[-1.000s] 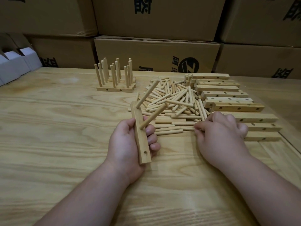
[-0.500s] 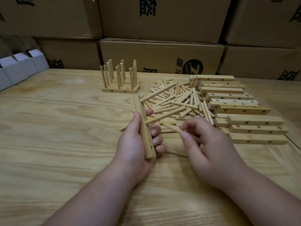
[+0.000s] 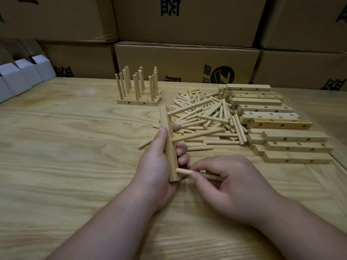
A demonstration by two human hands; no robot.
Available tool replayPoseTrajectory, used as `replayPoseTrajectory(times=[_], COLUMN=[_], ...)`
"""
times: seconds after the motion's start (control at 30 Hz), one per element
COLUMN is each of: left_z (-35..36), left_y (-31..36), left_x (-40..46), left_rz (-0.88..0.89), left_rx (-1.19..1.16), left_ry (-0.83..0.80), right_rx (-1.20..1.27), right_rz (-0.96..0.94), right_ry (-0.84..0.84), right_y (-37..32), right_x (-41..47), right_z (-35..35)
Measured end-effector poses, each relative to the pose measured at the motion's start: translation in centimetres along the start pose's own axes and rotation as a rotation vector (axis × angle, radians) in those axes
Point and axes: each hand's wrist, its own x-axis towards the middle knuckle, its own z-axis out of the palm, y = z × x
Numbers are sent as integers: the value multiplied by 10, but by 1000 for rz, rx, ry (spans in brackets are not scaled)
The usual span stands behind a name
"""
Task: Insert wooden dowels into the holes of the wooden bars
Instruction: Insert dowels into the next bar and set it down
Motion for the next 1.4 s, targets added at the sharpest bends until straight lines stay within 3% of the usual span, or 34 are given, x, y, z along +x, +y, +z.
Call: replayPoseTrajectory(times=[0.33, 0.6, 0.8, 0.97, 1.2, 1.4], left_z=[6, 9, 6, 4, 4, 3], left_y=[-1, -1, 0, -2, -3, -1], left_x=[-7, -9, -8, -8, -9, -9], left_rz=[16, 50, 89, 138, 68, 47], left_rx=[249, 345, 343, 361, 319, 249], left_ry=[-60, -111, -136, -122, -176, -207], right_rx=[-27, 12, 6, -171, 73, 63], right_rz=[26, -33, -14, 11, 31, -15], right_ry=[-214, -226, -220, -220, -267, -273], right_y=[-1, 1, -4, -17, -5, 0], right_x=[5, 6, 6, 3, 6, 10], right_z=[-7, -4, -4, -6, -5, -5])
